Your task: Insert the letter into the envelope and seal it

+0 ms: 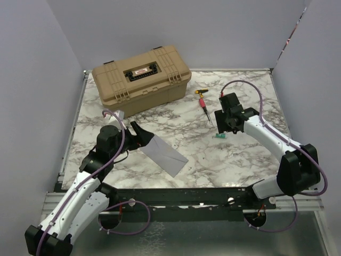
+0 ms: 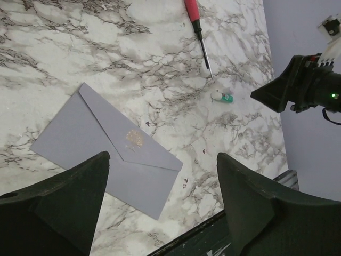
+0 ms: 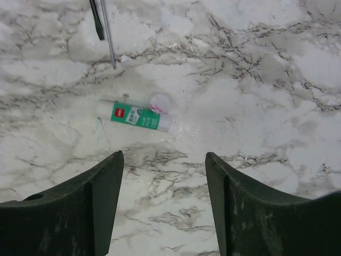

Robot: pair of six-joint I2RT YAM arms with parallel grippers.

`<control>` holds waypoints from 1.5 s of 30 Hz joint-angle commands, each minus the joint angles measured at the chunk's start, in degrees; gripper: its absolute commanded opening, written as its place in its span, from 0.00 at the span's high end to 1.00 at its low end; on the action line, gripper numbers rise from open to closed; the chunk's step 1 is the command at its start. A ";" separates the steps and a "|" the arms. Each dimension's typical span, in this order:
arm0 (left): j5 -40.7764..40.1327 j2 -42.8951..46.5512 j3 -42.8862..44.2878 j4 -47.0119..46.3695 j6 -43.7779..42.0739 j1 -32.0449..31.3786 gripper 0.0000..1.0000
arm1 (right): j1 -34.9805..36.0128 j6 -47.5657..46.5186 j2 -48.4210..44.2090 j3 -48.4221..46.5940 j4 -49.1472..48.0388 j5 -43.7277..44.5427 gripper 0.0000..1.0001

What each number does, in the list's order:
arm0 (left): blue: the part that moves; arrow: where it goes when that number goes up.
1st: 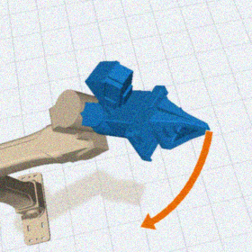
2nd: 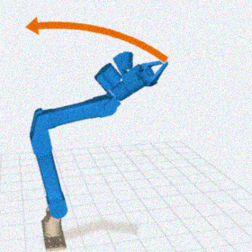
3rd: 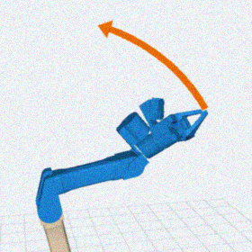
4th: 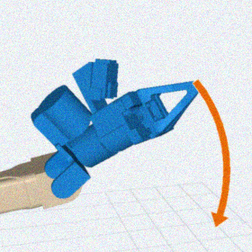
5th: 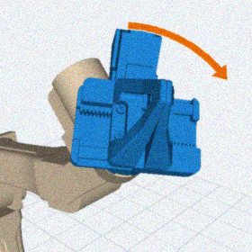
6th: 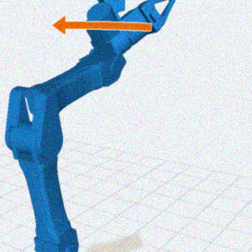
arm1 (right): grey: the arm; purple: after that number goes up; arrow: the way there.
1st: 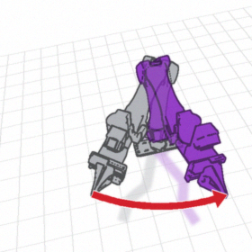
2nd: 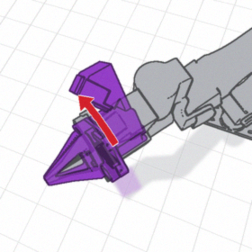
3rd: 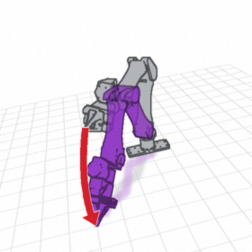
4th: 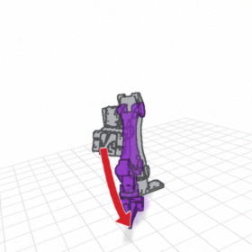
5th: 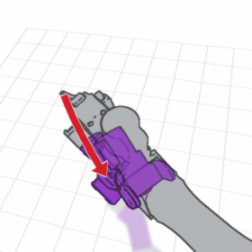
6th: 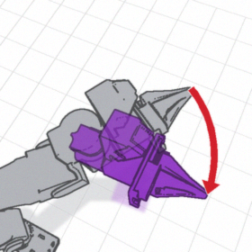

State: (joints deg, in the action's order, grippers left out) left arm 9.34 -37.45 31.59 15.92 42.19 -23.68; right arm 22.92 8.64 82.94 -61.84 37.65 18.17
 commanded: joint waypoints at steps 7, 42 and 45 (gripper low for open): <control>0.74 -1.69 7.44 1.40 -7.20 0.16 0.10 | -0.59 -17.07 -3.20 5.42 -0.26 -8.85 0.46; 0.48 -14.13 12.55 -1.07 -10.55 0.22 0.09 | -1.87 -38.34 14.88 0.75 -6.63 -20.14 0.67; 0.59 -14.14 12.35 -1.07 -10.25 0.20 0.09 | -2.24 -38.48 15.58 1.32 -6.73 -19.74 0.67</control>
State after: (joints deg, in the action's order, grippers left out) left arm 10.04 -51.77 42.85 15.46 32.01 -23.68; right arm 21.50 -28.34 96.84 -60.80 31.31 0.16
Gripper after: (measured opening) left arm 0.911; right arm 0.330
